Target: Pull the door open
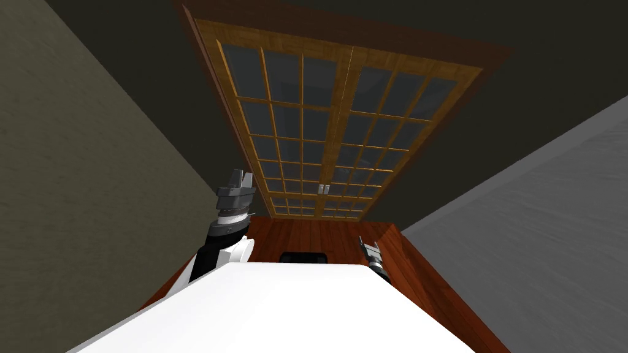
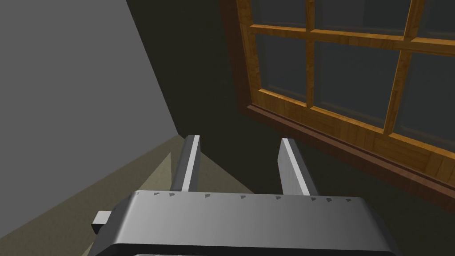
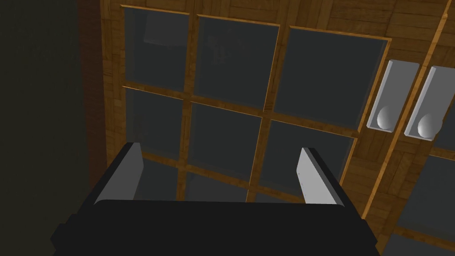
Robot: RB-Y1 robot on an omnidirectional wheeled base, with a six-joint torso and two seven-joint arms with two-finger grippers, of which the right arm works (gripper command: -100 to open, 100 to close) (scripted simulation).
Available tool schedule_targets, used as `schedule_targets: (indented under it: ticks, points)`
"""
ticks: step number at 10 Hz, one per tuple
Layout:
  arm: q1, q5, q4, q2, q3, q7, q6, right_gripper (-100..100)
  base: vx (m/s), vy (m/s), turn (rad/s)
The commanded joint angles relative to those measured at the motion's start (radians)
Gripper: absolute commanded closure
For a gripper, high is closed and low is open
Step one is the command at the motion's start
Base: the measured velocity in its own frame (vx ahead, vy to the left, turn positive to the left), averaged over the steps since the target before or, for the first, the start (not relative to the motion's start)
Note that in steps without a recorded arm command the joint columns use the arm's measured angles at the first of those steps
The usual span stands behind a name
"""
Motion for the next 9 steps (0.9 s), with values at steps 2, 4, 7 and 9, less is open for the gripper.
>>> schedule_targets:
  ticks: [2, 4, 7, 9]
  points:
    - [-0.031, -0.013, -0.003, 0.014, -0.016, 0.018, 0.011, -100, 0.182, -0.016, 0.242]
    - [-0.056, -0.016, -0.005, 0.025, -0.017, 0.026, 0.013, -100, 0.199, 0.006, 0.165]
    - [-0.100, -0.017, -0.012, 0.043, -0.010, 0.034, 0.012, -100, 0.206, 0.019, 0.148]
    - [-0.125, -0.015, -0.017, 0.054, -0.002, 0.037, 0.010, -100, 0.171, -0.009, 0.107]
